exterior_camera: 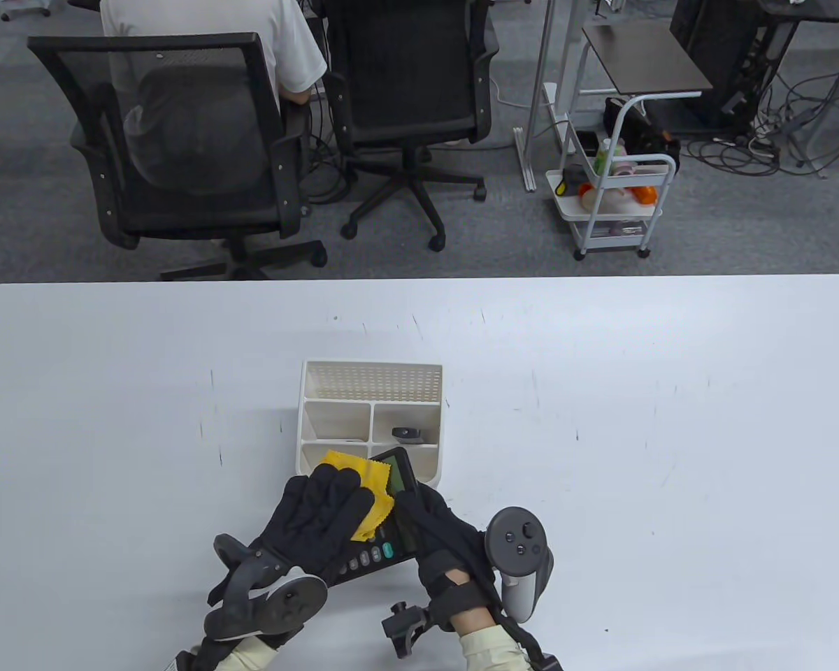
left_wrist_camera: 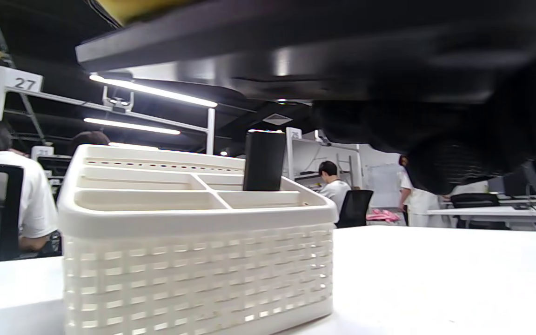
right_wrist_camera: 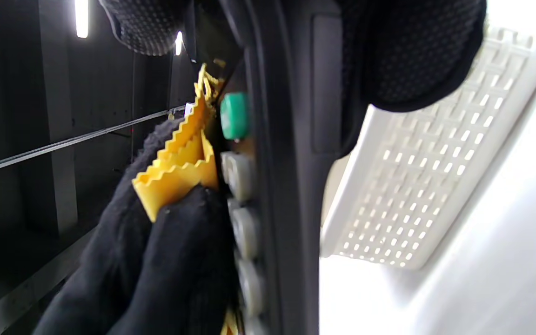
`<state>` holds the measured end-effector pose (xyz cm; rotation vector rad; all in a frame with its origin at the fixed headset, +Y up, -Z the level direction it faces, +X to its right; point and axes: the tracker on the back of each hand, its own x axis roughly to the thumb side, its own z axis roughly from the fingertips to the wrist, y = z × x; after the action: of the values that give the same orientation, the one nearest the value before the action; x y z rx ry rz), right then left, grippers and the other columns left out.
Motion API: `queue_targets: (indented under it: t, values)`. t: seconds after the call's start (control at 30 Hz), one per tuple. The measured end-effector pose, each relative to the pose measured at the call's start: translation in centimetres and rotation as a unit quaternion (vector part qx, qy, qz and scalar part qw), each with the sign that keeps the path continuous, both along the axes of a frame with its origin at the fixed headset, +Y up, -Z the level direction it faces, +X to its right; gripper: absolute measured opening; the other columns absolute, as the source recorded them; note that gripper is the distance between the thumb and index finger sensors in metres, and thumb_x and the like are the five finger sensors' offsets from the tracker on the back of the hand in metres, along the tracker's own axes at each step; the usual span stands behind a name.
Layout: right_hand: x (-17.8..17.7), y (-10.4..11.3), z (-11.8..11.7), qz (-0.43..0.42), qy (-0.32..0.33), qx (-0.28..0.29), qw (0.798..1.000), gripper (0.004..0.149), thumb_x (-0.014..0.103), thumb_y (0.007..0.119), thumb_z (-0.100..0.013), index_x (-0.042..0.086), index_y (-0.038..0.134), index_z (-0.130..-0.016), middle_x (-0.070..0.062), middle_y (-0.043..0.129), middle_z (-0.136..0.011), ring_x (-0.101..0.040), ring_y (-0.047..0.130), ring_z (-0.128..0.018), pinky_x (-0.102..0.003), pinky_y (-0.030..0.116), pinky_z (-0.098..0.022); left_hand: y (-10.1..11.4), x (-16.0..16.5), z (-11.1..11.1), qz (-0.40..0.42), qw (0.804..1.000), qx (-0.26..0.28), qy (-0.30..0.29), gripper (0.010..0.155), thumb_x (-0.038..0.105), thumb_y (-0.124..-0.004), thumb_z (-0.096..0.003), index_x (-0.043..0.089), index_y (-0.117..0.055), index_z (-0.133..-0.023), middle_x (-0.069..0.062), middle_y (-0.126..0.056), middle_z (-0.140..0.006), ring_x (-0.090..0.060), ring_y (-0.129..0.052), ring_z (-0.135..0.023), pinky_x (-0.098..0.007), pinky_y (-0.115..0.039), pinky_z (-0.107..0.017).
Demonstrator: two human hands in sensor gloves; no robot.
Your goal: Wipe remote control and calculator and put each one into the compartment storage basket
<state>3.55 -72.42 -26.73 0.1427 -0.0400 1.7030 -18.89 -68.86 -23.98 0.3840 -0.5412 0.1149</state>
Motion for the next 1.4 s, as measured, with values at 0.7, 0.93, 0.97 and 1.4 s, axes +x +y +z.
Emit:
queue_targets:
  t: [0.7, 0.93, 0.97, 1.4]
  values:
    - [2.5, -0.8, -0.4, -0.083, -0.075, -0.02, 0.994, 0.061, 0.038, 0.063, -0.062, -0.009, 0.061, -0.102, -0.029, 0.085, -0.086, -0.035, 0.098, -0.06, -0.055, 0.078, -0.047, -0.5, 3.6, 2.0, -0.061, 0.993, 0.041, -0.092, 0.053, 0.046, -0.063, -0.0533, 0.031, -0.059, -0.105, -0.003, -0.06, -0.111, -0.032, -0.06, -0.106, -0.052, -0.058, -0.075]
    - [1.4, -0.5, -0.4, -0.035, -0.033, -0.012, 0.999, 0.061, 0.038, 0.065, -0.061, -0.01, 0.067, -0.099, -0.03, 0.09, -0.081, -0.034, 0.101, -0.054, -0.054, 0.081, -0.044, 0.0, 0.8, 0.4, -0.019, 0.999, 0.003, -0.028, 0.054, 0.045, -0.063, -0.0537, 0.03, -0.059, -0.105, -0.003, -0.06, -0.112, -0.032, -0.06, -0.106, -0.052, -0.058, -0.075]
    - [1.3, -0.4, -0.4, -0.032, -0.028, -0.011, 0.999, 0.061, 0.038, 0.065, -0.061, -0.01, 0.067, -0.099, -0.03, 0.09, -0.081, -0.034, 0.101, -0.054, -0.054, 0.081, -0.044, 0.1, 0.3, 0.2, -0.009, 1.0, -0.005, -0.018, 0.054, 0.045, -0.063, -0.0536, 0.03, -0.059, -0.105, -0.004, -0.06, -0.112, -0.032, -0.06, -0.106, -0.052, -0.058, -0.075]
    - [1.8, -0.4, -0.2, -0.055, -0.053, -0.003, 0.997, 0.061, 0.038, 0.063, -0.062, -0.009, 0.065, -0.1, -0.029, 0.089, -0.082, -0.034, 0.1, -0.055, -0.054, 0.08, -0.045, 0.5, 0.0, 0.4, -0.007, 1.0, 0.009, -0.005, 0.054, 0.044, -0.062, -0.054, 0.028, -0.061, -0.105, -0.007, -0.062, -0.111, -0.035, -0.062, -0.104, -0.052, -0.06, -0.075]
